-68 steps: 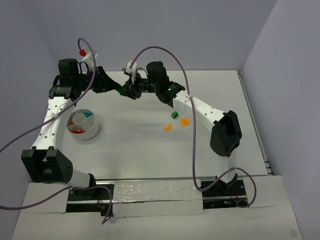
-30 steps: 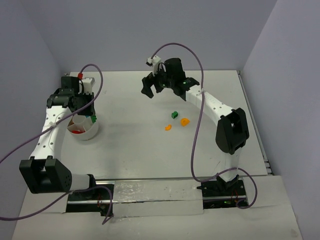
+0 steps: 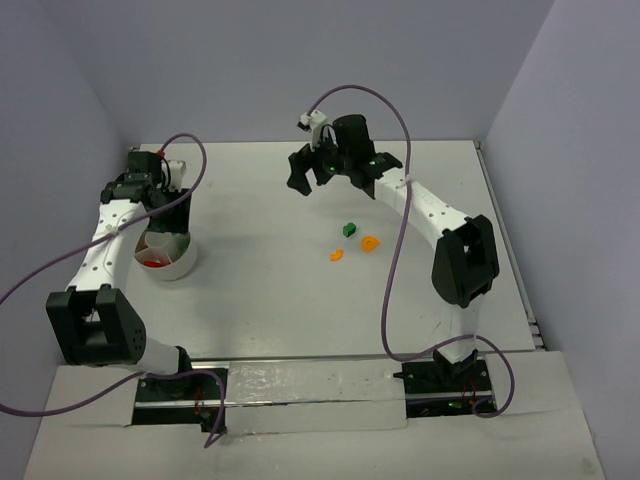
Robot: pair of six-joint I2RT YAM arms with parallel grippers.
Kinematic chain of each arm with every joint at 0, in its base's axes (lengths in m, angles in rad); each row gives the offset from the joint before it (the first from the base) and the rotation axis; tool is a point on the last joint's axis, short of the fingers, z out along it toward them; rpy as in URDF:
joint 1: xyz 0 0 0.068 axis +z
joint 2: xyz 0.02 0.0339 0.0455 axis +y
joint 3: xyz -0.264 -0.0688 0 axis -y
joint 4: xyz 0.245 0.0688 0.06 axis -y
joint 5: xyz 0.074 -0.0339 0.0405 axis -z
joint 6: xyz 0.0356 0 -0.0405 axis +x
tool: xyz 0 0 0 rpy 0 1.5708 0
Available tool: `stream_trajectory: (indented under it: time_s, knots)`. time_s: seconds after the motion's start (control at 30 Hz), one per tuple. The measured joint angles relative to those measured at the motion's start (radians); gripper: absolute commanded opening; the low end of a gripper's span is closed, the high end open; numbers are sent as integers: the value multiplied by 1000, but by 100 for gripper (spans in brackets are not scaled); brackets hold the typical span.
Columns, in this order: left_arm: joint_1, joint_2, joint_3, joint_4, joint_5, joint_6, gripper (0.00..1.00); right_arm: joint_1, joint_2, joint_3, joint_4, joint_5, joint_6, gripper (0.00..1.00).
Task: Sort the legos into containers by color
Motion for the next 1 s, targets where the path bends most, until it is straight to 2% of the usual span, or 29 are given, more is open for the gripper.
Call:
stream_trajectory:
  time_s: [0.3, 0.67, 1.0]
  knots:
    - [0, 0, 88, 5, 78, 30, 69, -37, 0, -14, -107, 15, -75, 98]
    - [0, -4, 120, 20, 126, 49, 73, -63, 72, -85, -319, 199, -160, 97]
    - [-6, -2, 139, 20, 127, 49, 73, -66, 179, -85, -410, 302, -141, 83]
